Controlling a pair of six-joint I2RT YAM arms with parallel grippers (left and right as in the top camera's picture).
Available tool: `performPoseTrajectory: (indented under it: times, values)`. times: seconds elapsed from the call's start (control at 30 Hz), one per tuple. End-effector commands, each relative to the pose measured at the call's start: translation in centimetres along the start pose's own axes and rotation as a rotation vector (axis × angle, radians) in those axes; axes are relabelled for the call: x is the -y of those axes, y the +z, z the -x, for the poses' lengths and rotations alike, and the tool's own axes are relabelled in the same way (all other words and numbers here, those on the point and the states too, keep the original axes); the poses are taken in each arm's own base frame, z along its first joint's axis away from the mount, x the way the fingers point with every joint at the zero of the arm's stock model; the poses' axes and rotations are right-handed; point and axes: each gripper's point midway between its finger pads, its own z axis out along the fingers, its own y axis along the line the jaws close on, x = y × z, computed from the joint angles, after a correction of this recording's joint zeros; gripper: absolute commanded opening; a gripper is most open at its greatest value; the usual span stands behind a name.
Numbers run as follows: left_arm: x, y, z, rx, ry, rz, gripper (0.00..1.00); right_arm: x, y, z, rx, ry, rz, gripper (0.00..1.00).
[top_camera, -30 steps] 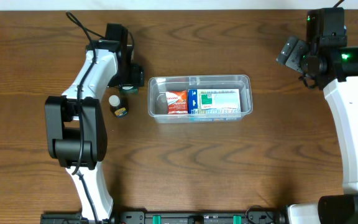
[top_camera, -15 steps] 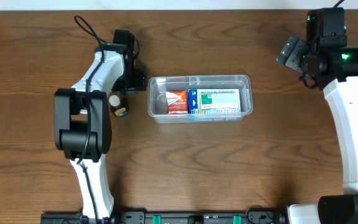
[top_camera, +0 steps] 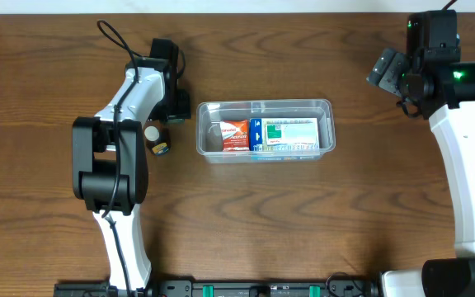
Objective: Pack container
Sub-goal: 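Grasp the Zam-Buk tin with the left gripper and lift it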
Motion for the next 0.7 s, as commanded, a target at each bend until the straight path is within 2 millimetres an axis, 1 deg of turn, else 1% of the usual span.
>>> performPoseTrajectory:
  times: [0.0,0.1,0.2,0.27,0.33,0.47,0.57,0.63,0.67]
  values:
    - [-0.2,-0.3,0.4,0.010,-0.020,0.010,0.66,0.4,-0.2,0.3,0.013,-0.006,-0.012,0.99]
    - [-0.2,-0.5,0.2,0.003,-0.019,0.011,0.66,0.4,-0.2,0.3,0.013,-0.006,-0.012,0.99]
    - [-0.3,-1.7,0.3,0.000,-0.019,0.012,0.66,0.4,-0.2,0.3,0.013,-0.006,-0.012,0.99]
    - [-0.3,-3.0,0.6,0.000,-0.019,0.012,0.66,0.4,-0.2,0.3,0.013,-0.006,-0.012,0.99]
    - [-0.4,-4.8,0.9,-0.002,-0.018,0.012,0.66,0.4,-0.2,0.3,0.013,-0.006,-0.012,0.99]
    - [-0.3,-8.8,1.0,-0.019,-0.015,0.004,0.66,0.4,-0.2,0.3,0.013,-0.006,-0.012,0.99]
    - [0.2,-11.5,0.3,-0.046,-0.001,-0.008,0.66,0.4,-0.2,0.3,0.013,-0.006,-0.012,0.99]
    - [0.9,-13.0,-0.6,-0.069,0.018,-0.019,0.66,0.4,-0.2,0.3,0.013,-0.006,-0.012,0.99]
    - [1.1,-13.5,-0.9,-0.077,0.027,-0.018,0.67,0.4,-0.2,0.3,0.013,-0.006,-0.012,0.99]
